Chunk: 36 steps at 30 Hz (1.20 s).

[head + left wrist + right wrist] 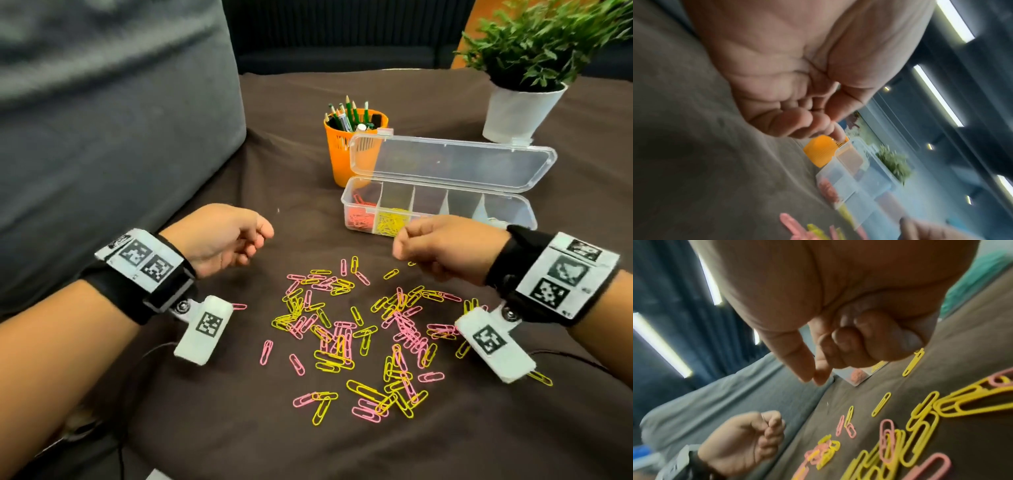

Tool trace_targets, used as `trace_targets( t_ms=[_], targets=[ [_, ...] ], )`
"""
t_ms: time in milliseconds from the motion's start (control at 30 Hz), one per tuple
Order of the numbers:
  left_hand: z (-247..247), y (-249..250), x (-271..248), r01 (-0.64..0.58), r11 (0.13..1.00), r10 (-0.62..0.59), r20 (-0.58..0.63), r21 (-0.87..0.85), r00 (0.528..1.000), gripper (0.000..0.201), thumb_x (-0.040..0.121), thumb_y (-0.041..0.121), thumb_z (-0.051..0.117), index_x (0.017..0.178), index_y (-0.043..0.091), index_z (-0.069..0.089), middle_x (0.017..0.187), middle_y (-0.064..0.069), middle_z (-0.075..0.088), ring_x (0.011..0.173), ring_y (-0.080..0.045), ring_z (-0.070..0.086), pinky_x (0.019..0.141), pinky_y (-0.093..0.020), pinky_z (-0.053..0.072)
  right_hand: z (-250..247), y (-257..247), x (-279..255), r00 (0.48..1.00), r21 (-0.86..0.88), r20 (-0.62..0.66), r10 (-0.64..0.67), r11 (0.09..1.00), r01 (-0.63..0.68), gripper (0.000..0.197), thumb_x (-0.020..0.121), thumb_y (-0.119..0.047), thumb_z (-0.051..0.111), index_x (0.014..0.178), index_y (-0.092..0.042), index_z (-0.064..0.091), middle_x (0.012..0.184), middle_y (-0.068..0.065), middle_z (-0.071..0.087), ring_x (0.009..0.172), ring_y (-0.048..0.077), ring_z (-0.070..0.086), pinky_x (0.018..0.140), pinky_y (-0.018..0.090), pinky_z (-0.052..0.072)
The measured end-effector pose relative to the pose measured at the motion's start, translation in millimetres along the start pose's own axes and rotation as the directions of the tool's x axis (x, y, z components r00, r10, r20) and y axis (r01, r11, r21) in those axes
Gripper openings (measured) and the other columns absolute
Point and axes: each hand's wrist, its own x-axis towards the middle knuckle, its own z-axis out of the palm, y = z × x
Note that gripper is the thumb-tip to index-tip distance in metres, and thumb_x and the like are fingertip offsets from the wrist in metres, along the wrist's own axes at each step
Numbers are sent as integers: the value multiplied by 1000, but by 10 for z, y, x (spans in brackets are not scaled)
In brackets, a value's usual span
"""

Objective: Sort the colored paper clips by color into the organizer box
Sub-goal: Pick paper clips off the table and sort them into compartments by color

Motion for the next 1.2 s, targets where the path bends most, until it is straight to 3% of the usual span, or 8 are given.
trace_targets(
  t_ms=[67,133,267,533,667,800,1033,1200],
  targets=[
    [-59,-53,-42,-123,927,92,102,354,990,15,75,20,61,81,13,73,62,2,55,53,-11,42,48,-23,34,93,-53,-20,992,-215,110,-61,973,84,15,89,-8,61,78,-17,66,58,-1,51,46,10,41,44,22,31],
    [-69,-102,-116,-275,712,87,308,646,947,10,85,26,68,90,26,76,64,9,63,58,-7,49,59,-24,39,171,-92,-62,976,-426,196,-94,888,172,9,88,-15,66,83,-22,70,62,-13,62,54,1,49,56,15,39],
    [-5,-248,-248,-379,470,-9,434,797,901,13,89,29,71,100,36,70,58,27,57,54,5,52,57,-10,38,268,-105,-182,964,-636,257,-73,738,225,6,85,-27,71,90,-29,68,54,-24,55,51,-3,49,56,12,37],
    [-295,-302,-220,-277,324,195,223,904,955,10,83,32,74,89,35,66,64,12,59,57,2,53,57,-17,38,123,71,-469,972,-757,224,-75,614,222,18,86,-43,67,102,-41,59,69,-28,56,63,-2,52,57,15,39],
    [-583,-421,-170,-173,313,186,119,934,975,11,80,35,77,83,33,66,66,12,63,61,2,57,59,-20,40,-161,311,-638,991,-683,77,-110,718,132,14,84,-41,70,96,-42,62,60,-18,53,58,5,50,59,23,41],
    [-541,-582,-202,-242,433,125,208,868,970,14,78,37,81,83,36,68,53,16,57,48,0,50,54,-18,38,-435,590,-836,994,-556,-60,-89,830,41,21,81,-26,75,87,-43,63,51,-10,49,50,3,44,57,29,42],
    [-156,-456,-405,-368,408,55,380,836,923,10,83,37,77,85,39,67,58,17,58,52,1,51,55,-16,39,-587,775,-1146,998,-480,-51,47,875,-66,15,84,-20,73,75,-25,62,58,0,56,56,9,44,60,29,40],
    [150,-366,-639,-487,231,71,484,843,872,11,86,46,69,90,41,61,75,28,59,67,5,55,57,-13,38,-476,768,-1212,990,-598,16,137,795,-100,19,81,-30,75,73,-21,60,64,3,64,53,7,50,60,31,46]
  ],
)
